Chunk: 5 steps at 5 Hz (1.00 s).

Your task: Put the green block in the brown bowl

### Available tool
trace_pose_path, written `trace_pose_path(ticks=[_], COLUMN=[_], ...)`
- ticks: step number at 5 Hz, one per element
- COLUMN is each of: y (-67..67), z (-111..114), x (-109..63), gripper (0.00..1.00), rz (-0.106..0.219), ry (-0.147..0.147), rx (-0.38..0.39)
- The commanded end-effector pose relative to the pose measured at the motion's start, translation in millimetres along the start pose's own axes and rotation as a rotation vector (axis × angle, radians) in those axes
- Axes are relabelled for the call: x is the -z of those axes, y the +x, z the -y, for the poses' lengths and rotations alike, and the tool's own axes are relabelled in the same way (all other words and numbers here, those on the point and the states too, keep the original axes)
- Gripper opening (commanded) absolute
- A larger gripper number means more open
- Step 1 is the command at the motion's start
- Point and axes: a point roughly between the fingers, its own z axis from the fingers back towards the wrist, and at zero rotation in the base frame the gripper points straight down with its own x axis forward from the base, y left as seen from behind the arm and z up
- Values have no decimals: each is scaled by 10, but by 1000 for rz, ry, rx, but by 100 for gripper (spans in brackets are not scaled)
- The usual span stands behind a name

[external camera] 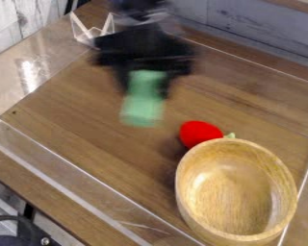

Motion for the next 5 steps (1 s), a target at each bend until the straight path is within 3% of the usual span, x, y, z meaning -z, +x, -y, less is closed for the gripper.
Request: trace_pose_path(ticks=[1, 2, 4, 5], y=[-105, -366, -750, -677], z=[439, 728, 785, 721], x=[-62, 41, 35, 9], gripper=[0, 0, 0, 0], rz=[22, -4, -6, 12], ry=[-50, -74, -103, -134], rx=[28, 50, 50, 118])
